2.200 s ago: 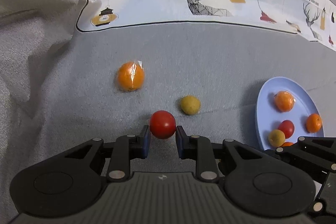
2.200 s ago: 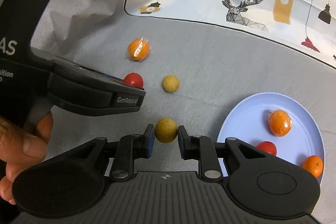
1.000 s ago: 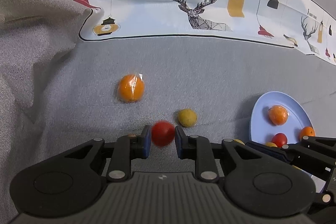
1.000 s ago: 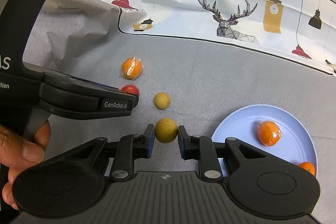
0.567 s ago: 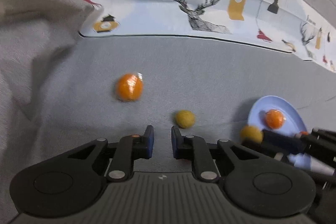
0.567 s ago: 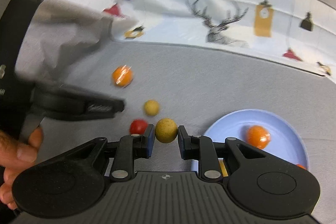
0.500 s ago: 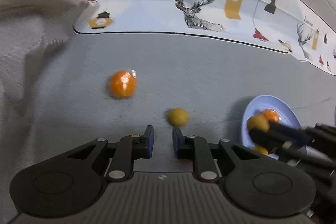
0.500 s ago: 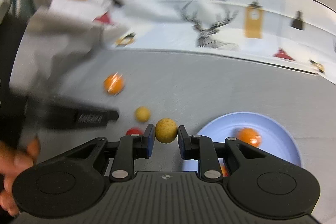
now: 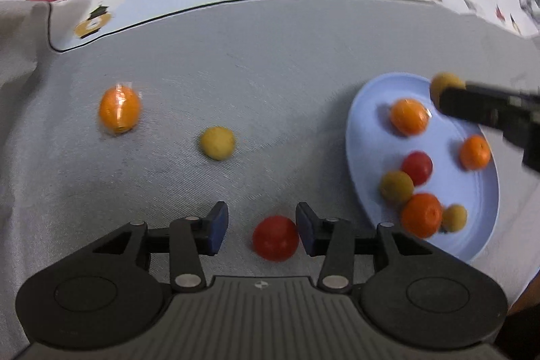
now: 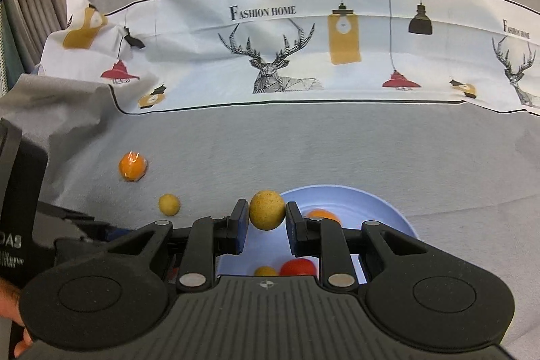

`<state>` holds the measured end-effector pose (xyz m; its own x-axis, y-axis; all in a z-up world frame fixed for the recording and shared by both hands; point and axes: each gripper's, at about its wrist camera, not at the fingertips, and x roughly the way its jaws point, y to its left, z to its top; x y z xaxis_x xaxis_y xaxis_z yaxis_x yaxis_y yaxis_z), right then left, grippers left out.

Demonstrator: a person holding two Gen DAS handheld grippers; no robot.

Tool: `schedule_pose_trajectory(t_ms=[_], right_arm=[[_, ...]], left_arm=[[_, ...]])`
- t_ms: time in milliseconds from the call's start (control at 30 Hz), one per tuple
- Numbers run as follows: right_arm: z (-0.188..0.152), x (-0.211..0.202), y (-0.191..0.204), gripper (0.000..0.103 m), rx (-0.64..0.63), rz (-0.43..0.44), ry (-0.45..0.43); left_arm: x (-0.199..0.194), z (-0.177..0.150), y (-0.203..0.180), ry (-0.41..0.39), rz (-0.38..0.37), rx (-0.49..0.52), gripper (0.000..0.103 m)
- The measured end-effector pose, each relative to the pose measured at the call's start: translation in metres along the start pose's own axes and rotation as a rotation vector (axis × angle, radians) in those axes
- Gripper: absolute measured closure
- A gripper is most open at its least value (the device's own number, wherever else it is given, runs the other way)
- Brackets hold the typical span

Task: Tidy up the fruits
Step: 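Carry the red tomato in the left tool and yellow fruit in the right tool over the plate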

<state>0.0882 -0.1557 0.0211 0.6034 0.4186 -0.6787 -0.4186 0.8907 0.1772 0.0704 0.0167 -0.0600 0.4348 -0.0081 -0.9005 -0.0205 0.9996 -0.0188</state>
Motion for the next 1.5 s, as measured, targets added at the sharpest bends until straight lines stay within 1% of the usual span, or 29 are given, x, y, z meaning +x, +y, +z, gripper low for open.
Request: schedule_pose_trajectory(t_ms=[67, 133, 233, 333, 467, 633, 800, 867, 1033, 1133, 1200, 1333, 1500], right_arm=[[0.000, -0.002, -0.003, 0.078, 0.011, 0.002, -0.002], [0.001, -0.003, -0.004, 0.078, 0.020, 0.004, -0.003], [0.001, -0.004, -0.002, 0.078, 0.014, 0.006, -0.007], [0.000, -0.006, 0.000, 0.078, 0.011, 0.006, -0.008], [0.000, -0.006, -0.002, 0.078, 0.018, -0.003, -0.010], [0.000, -0.008, -0.004, 0.078, 0.027, -0.013, -0.015], [0.000, -0.011, -0.011, 0.078, 0.036, -0.027, -0.020], [0.000, -0.014, -0.017, 0.078, 0.044, -0.037, -0.026], [-0.004, -0.022, -0.043, 0.078, 0.091, -0.074, -0.035], [-0.007, -0.025, -0.059, 0.078, 0.113, -0.093, -0.032], [-0.009, -0.026, -0.067, 0.078, 0.121, -0.106, -0.028], [-0.012, -0.024, -0.078, 0.078, 0.129, -0.124, -0.003], [-0.014, -0.019, -0.083, 0.078, 0.126, -0.124, 0.019]], left_arm=[[0.000, -0.002, -0.002, 0.003, 0.002, 0.011, 0.055], [-0.002, -0.003, -0.003, 0.002, 0.001, 0.020, 0.062], [-0.002, -0.006, -0.006, 0.009, -0.006, 0.042, 0.067], [-0.001, -0.008, -0.009, 0.027, -0.002, 0.069, 0.068], [-0.002, -0.011, -0.009, 0.028, 0.000, 0.083, 0.070], [-0.008, -0.009, -0.007, 0.011, 0.019, 0.078, 0.071], [-0.022, -0.002, -0.008, -0.034, 0.019, 0.066, 0.071], [-0.032, 0.002, -0.012, -0.074, 0.002, 0.062, 0.071], [-0.055, 0.009, -0.028, -0.177, -0.087, 0.073, 0.071], [-0.062, 0.012, -0.044, -0.214, -0.145, 0.111, 0.071], [-0.065, 0.012, -0.059, -0.237, -0.182, 0.155, 0.071], [-0.059, 0.009, -0.092, -0.242, -0.219, 0.239, 0.071], [-0.042, 0.008, -0.121, -0.208, -0.225, 0.282, 0.071]])
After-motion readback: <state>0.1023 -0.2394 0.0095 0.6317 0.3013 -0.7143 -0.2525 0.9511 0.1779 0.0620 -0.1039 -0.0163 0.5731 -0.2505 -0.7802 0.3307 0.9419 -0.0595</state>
